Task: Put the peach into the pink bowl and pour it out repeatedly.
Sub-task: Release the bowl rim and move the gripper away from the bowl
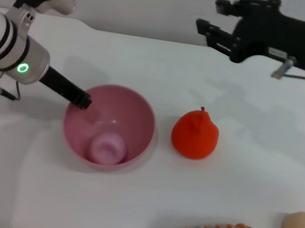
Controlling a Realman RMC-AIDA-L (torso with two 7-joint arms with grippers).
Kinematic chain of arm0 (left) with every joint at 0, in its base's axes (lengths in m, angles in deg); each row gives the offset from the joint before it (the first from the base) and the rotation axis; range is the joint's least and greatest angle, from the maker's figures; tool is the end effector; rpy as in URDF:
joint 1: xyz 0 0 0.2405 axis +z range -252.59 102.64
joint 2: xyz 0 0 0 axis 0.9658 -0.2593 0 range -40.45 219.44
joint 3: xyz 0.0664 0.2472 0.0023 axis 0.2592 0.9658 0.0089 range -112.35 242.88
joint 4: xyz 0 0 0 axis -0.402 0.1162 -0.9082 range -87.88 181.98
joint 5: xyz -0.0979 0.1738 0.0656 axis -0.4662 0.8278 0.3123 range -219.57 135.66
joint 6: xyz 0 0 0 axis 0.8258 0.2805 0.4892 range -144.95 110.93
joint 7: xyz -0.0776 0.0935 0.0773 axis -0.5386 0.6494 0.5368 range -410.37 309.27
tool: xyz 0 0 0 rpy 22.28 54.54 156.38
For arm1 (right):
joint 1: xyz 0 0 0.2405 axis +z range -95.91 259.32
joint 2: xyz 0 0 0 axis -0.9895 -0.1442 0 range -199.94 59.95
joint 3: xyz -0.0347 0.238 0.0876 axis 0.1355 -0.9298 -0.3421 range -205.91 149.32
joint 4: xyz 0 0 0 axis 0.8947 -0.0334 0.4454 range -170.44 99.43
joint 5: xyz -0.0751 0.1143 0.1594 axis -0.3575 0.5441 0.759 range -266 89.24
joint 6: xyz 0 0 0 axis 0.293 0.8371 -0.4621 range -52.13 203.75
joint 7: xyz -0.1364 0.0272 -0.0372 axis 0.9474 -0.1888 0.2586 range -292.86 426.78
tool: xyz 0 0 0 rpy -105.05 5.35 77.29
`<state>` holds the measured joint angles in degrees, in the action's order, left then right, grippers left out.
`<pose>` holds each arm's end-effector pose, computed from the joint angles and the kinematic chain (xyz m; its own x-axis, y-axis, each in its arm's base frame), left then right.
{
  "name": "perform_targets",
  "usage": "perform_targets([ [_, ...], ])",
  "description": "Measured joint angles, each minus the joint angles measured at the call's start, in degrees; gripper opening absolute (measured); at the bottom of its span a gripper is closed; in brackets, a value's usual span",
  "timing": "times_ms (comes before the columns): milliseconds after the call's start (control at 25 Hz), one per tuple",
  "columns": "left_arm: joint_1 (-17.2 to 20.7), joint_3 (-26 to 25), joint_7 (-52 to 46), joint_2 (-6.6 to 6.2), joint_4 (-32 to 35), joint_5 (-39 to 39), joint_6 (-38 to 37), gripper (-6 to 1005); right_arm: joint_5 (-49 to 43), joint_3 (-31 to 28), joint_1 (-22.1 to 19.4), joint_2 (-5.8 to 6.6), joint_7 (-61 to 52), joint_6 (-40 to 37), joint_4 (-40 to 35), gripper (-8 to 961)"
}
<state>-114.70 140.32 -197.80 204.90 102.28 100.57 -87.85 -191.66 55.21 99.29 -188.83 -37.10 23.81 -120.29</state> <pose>-0.2216 0.4000 -0.0077 0.6385 0.7696 -0.0044 0.6782 -0.5654 -0.4694 0.1307 0.3621 0.0246 0.9066 -0.0134 -0.4219 -0.2667 -0.7929 -0.5479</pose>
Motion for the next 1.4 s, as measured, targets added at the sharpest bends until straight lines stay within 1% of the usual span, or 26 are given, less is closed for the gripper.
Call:
perform_targets([
  [240, 0.6, 0.0, -0.5, -0.22, -0.2, 0.2, -1.2, 45, 1.3, -0.9, -2.2, -0.07, 1.8, 0.0, 1.5, 470],
  [560, 1.1, 0.0, -0.6, -0.13, -0.8, 0.2, -1.0, 46, 1.4, -1.6, -2.4, 0.09, 1.9, -0.1, 2.6, 471],
  [720, 1.8, -0.8, -0.7, 0.27, -0.8, 0.2, 0.3, 46, 1.4, -1.8, -2.4, 0.18, 1.9, -0.1, 3.0, 470],
  [800, 1.8, -0.8, -0.7, 0.27, -0.8, 0.2, 0.3, 46, 1.4, -2.0, -2.4, 0.22, 1.9, -0.1, 3.3, 470],
  [840, 1.9, -1.8, -0.5, 0.52, -0.3, 0.2, 0.6, 46, 1.4, -2.1, -2.4, 0.24, 1.9, -0.1, 3.4, 470],
  [880, 1.3, -2.8, -0.6, 1.04, -0.2, 0.1, 0.4, 46, 1.4, -2.3, -2.5, 0.25, 1.9, -0.1, 3.5, 470],
  [920, 1.3, -2.8, -0.6, 1.04, -0.2, 0.1, 0.4, 46, 1.4, -2.5, -2.5, 0.26, 1.9, -0.1, 3.6, 470],
  [960, 1.1, -2.8, -0.6, 1.36, -0.2, 0.1, 0.2, 46, 1.4, -2.6, -2.6, 0.26, 1.9, -0.1, 3.6, 470],
  [1080, 0.7, -2.9, -0.7, 1.87, 1.1, 0.3, 0.0, 110, 1.4, -3.0, -2.8, 0.27, 1.9, -0.1, 4.0, 470],
  [1200, 0.6, -4.0, -0.7, 1.86, 2.6, 0.1, -0.3, 175, 1.4, -3.4, -3.0, 0.27, 1.9, -0.1, 4.2, 471],
  [1320, 0.6, -4.5, -0.6, 1.87, 3.4, 0.0, -0.5, 378, 1.4, -3.8, -3.2, 0.27, 2.0, -0.2, 4.4, 471],
  [1360, 0.7, -6.7, -0.4, 1.9, 5.9, -0.1, -1.2, 446, 1.4, -3.9, -3.3, 0.27, 2.0, -0.2, 4.4, 471],
  [1400, 0.7, -6.7, -0.4, 1.9, 5.9, -0.1, -1.2, 482, 1.4, -4.0, -3.3, 0.27, 2.0, -0.2, 4.5, 471],
])
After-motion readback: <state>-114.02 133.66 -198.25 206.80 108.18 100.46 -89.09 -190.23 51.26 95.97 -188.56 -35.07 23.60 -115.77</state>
